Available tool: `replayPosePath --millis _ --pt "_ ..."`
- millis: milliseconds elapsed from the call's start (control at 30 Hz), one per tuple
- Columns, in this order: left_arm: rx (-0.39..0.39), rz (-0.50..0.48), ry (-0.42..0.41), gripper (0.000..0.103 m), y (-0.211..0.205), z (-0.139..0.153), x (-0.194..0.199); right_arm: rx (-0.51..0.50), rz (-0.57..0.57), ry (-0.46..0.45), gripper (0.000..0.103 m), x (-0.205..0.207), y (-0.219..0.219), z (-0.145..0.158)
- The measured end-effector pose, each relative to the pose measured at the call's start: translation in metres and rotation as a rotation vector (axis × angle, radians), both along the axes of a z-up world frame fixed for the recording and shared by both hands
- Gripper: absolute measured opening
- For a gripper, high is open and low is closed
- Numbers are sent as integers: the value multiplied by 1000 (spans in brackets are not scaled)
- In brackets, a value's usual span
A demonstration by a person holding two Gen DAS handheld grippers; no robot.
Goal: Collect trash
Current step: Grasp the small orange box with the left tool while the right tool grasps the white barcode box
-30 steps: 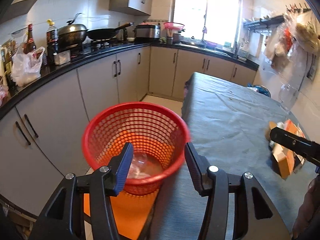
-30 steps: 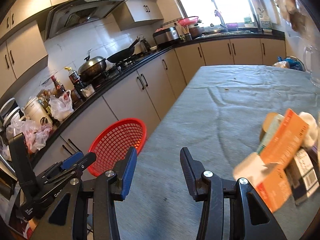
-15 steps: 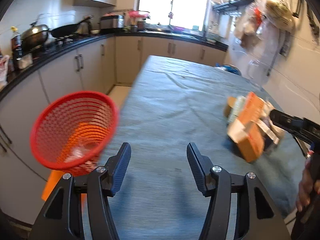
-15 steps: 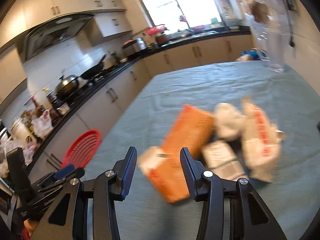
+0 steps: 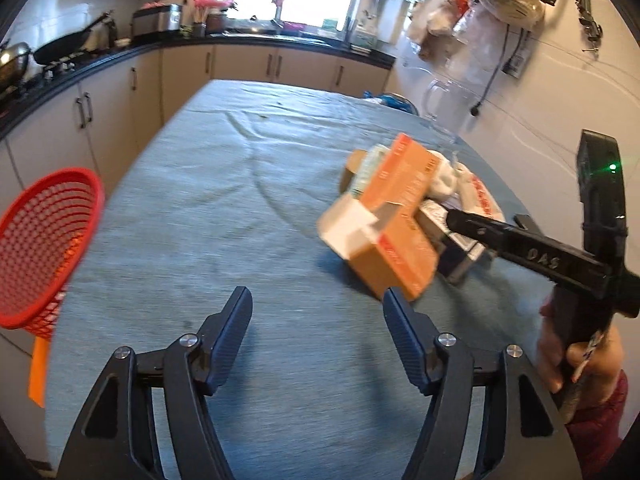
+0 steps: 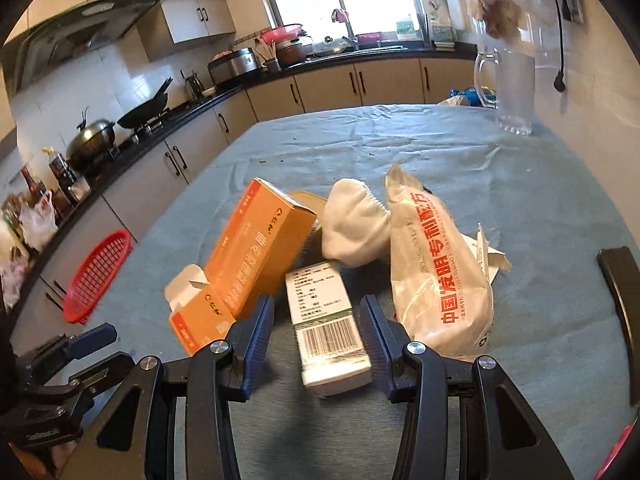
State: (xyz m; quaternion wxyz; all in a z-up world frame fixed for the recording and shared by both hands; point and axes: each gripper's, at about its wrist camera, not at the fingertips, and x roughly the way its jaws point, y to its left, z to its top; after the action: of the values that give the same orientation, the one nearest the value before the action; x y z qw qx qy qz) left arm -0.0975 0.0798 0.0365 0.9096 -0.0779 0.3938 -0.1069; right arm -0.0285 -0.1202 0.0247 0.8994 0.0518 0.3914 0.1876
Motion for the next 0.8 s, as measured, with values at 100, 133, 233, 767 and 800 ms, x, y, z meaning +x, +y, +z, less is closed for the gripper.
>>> replayPosePath --millis 100,133,233,767,800 --pt "-29 -22 32 69 -8 -6 10 -76 11 6 49 0 4 -6" --pt "-41 -27 41 69 -10 -8 14 -94 16 1 49 -1 5 -8" --pt "-72 -30 71 69 -14 -15 24 -97 12 12 47 2 -2 -15" --pt "-278 -62 110 39 -33 -26 60 84 22 53 43 7 -26 -23" --pt "-281 -73 111 38 -35 -26 61 87 21 54 43 7 -27 -23"
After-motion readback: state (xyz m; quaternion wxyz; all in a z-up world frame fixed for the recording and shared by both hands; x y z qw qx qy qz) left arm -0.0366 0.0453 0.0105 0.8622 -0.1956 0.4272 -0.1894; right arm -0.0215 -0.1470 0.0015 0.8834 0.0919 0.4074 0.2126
